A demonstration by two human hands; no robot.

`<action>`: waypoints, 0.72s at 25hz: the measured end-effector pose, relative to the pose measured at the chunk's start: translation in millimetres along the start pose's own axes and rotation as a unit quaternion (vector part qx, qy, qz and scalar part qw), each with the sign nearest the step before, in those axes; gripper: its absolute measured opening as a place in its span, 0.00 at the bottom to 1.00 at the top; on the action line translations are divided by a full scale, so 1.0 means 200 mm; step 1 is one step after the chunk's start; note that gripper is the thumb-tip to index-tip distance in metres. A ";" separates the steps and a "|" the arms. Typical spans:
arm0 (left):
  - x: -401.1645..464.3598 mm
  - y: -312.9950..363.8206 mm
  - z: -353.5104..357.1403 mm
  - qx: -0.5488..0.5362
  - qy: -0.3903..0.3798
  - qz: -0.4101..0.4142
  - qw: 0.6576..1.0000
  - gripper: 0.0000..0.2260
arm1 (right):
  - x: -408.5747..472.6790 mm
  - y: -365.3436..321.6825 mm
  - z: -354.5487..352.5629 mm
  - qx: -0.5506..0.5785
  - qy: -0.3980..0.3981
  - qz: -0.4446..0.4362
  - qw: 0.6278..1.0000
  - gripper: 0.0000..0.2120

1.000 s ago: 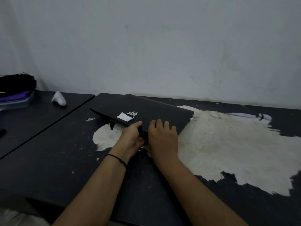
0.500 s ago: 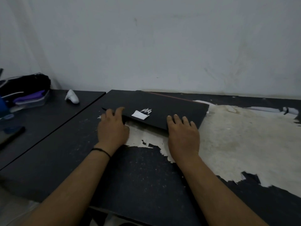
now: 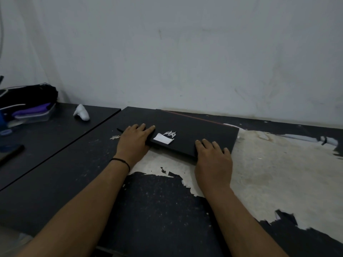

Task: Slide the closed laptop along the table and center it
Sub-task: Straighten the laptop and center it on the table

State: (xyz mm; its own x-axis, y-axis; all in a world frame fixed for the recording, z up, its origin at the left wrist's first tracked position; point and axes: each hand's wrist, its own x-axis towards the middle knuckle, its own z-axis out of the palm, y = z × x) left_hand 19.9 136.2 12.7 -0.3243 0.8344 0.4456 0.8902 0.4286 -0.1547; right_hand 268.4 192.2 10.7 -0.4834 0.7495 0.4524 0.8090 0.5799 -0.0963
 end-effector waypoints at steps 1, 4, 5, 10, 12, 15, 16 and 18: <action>-0.01 0.00 0.00 0.009 0.010 0.005 1.000 0.30 | 0.01 -0.01 0.00 -0.008 0.000 0.006 1.000 0.26; -0.07 0.05 -0.02 0.033 0.031 0.033 0.998 0.31 | 0.00 -0.07 0.03 -0.019 0.010 -0.026 0.999 0.25; -0.08 0.07 -0.02 0.034 0.040 0.046 0.998 0.31 | 0.00 -0.08 0.03 -0.020 0.011 -0.041 0.999 0.25; -0.11 0.13 -0.05 0.024 0.046 0.069 0.996 0.30 | 0.01 0.02 0.00 -0.038 0.009 0.025 0.999 0.26; -0.13 0.17 -0.07 0.012 0.036 0.063 0.997 0.30 | 0.01 0.05 -0.02 -0.047 0.000 0.043 0.998 0.27; -0.18 0.20 -0.12 -0.013 0.029 0.057 0.998 0.28 | -0.02 0.09 -0.04 -0.052 -0.006 0.039 0.998 0.30; -0.20 0.21 -0.14 -0.022 0.029 0.050 0.998 0.27 | -0.03 0.09 -0.04 -0.054 -0.004 0.035 0.998 0.30; -0.23 0.21 -0.16 -0.036 0.027 0.027 0.999 0.25 | -0.05 0.10 -0.05 -0.054 0.002 0.020 0.998 0.28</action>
State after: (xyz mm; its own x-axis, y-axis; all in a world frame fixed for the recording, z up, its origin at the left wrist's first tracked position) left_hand 81.9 104.1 14.0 -0.2591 0.8350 0.4855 0.9273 0.3556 -0.1166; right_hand 293.0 192.2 12.8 -0.4485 0.7699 0.4540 0.8593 0.5112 -0.0181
